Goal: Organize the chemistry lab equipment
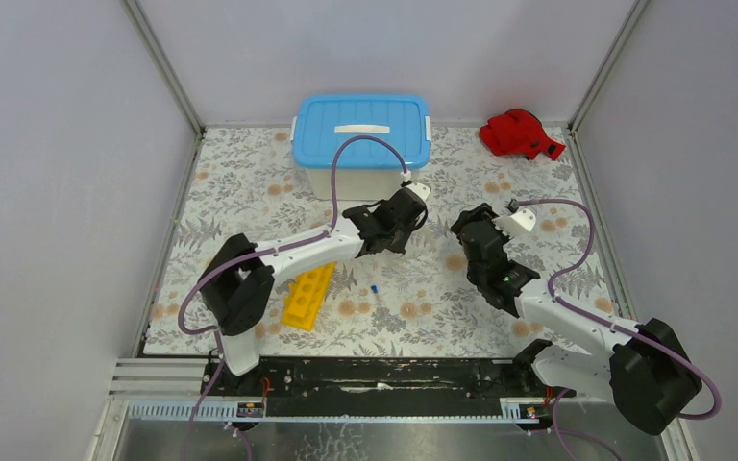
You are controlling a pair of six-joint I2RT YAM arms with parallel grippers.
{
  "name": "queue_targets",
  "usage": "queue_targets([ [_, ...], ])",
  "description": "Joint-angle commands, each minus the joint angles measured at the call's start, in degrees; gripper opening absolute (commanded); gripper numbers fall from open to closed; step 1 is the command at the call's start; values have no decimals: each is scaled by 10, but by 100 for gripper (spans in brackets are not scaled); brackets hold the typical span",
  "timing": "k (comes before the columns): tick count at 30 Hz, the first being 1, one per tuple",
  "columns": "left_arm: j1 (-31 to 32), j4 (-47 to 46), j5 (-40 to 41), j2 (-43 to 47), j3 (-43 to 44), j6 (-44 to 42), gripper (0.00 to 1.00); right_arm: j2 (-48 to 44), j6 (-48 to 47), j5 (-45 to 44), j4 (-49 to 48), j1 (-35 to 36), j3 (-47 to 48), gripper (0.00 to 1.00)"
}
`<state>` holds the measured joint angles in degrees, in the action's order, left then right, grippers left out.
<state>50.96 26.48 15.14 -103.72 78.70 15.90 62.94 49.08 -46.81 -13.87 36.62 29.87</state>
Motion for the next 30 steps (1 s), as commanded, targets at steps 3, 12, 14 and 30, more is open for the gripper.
queue_targets([
  [3,2,-30,17,-10,-6,-3,0,-8,-4,0,-26,-7,-1,63],
  [12,3,-30,16,-18,-8,-3,0,-3,-3,2,-28,-8,-2,63],
  [14,2,-31,15,-20,-9,-3,0,-2,-3,3,-28,-8,-2,63],
  [30,-1,-39,11,-35,-12,-1,9,8,-10,12,-30,-17,2,63],
])
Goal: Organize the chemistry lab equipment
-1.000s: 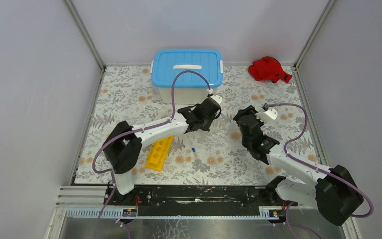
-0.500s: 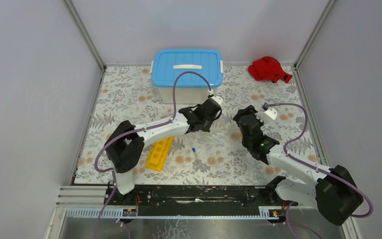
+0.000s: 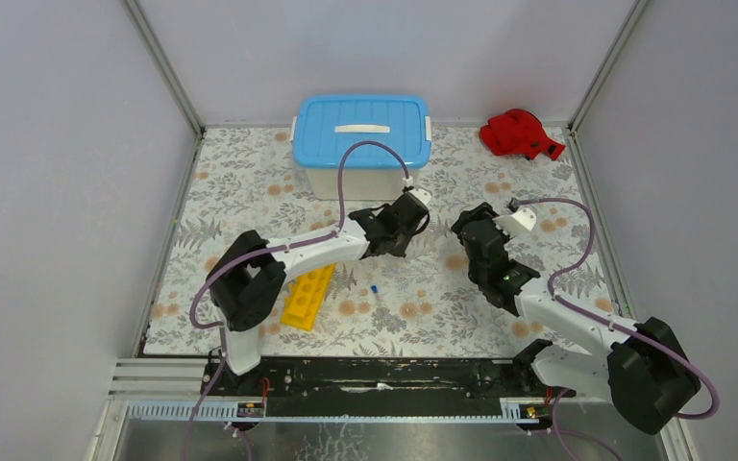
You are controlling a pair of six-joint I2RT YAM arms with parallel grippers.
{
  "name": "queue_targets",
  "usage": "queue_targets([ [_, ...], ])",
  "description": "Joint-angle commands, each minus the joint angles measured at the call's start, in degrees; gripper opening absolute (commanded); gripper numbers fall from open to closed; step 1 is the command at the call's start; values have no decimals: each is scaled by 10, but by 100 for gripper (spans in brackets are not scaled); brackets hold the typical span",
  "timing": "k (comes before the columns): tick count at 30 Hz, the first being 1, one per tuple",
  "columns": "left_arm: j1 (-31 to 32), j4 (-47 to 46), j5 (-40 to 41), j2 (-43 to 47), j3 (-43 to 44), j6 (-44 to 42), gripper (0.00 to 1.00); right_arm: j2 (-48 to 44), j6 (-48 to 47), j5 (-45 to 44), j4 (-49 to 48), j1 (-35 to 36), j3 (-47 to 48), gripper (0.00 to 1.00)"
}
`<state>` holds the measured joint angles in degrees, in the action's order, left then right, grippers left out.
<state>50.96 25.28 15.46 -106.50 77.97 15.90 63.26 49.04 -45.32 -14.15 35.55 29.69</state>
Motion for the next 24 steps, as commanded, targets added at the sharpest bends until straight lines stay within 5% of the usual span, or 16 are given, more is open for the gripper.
queue_targets([
  [1,-1,-27,8,-8,-5,-1,9,5,-10,-2,-27,-7,4,63],
  [6,-4,-27,6,-12,-3,-1,17,11,-12,0,-28,-8,8,63],
  [15,-8,-30,6,-10,-3,0,45,20,-12,2,-29,-8,9,63],
  [24,-8,-22,5,-3,19,0,52,19,-25,7,-20,-9,14,63],
])
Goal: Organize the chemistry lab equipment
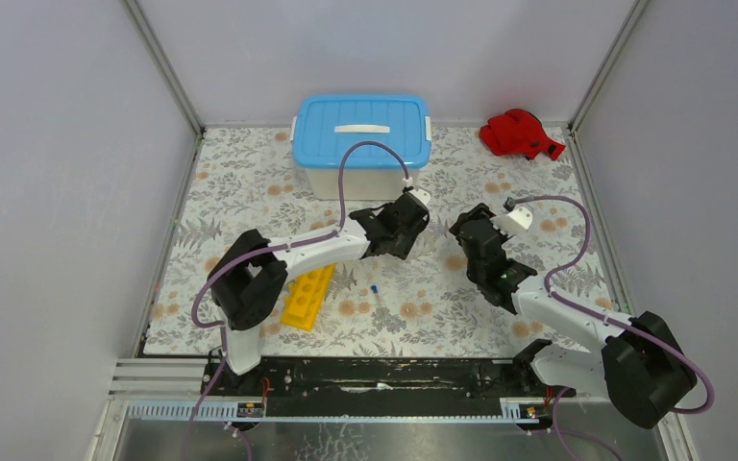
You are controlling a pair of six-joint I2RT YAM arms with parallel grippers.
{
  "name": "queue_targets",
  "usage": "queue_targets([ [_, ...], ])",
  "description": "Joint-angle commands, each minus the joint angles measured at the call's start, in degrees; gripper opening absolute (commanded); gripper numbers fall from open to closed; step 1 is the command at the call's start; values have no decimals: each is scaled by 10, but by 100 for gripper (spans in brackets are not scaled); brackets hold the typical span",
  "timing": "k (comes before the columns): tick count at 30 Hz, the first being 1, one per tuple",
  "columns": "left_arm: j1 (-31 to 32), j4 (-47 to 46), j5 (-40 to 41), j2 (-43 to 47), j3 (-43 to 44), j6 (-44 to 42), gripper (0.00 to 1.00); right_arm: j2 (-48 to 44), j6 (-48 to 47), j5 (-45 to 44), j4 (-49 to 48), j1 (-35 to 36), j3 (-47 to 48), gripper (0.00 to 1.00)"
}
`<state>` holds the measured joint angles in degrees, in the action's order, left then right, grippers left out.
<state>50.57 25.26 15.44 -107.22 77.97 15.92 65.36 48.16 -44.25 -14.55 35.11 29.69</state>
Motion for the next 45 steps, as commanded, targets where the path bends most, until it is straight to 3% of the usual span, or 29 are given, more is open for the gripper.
queue_targets([
  [1,-4,-19,6,5,23,0,52,-2,-18,-3,-13,-4,15,63],
  [11,-3,19,22,42,68,-2,55,-3,-74,30,7,-4,36,64],
  [20,-3,33,62,191,17,17,62,-9,-155,135,41,19,44,62],
  [35,-3,40,49,398,-135,85,64,-10,-232,128,18,265,-1,55],
  [45,-3,60,42,446,-164,112,65,110,-232,104,-8,379,25,55],
])
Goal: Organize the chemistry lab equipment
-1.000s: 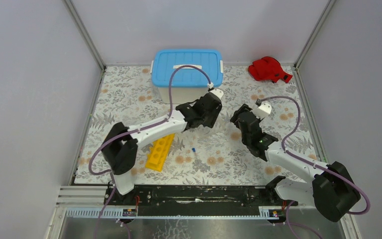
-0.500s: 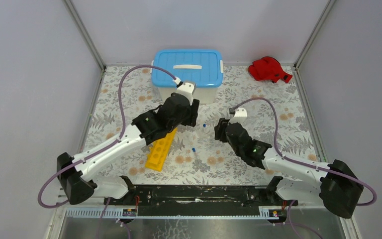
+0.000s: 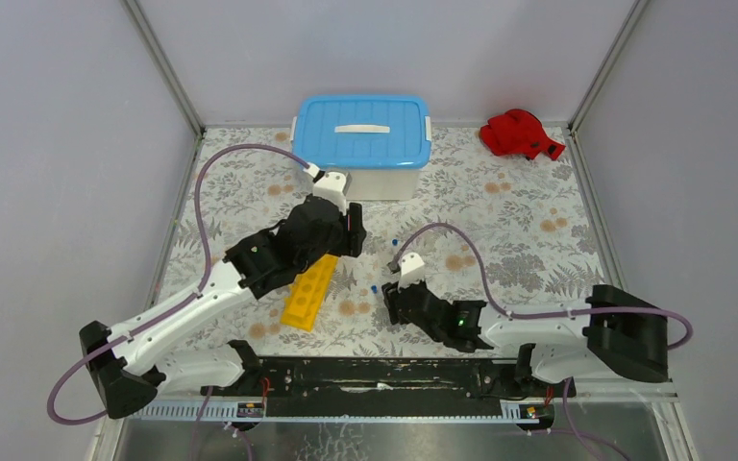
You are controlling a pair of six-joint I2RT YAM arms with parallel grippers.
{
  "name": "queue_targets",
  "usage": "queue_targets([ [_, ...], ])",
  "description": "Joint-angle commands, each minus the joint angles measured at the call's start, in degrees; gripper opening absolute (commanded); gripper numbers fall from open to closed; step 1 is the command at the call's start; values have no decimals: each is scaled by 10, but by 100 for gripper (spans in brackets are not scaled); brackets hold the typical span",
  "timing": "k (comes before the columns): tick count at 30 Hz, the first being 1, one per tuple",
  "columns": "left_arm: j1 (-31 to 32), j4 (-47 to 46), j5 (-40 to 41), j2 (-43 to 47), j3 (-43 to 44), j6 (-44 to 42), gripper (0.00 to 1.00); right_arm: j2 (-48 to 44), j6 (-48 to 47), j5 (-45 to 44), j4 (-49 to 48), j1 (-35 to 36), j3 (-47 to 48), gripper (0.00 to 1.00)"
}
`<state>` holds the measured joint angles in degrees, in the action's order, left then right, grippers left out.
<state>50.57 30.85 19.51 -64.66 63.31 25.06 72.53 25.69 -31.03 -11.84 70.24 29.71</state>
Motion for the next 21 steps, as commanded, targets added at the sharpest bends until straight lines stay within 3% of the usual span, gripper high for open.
queue_targets([
  [1,-3,5,1,25,-21,23,65,53,-5,-30,-38,33,28,55],
  [21,-2,15,1,57,-33,32,65,165,15,-33,-45,43,75,53],
])
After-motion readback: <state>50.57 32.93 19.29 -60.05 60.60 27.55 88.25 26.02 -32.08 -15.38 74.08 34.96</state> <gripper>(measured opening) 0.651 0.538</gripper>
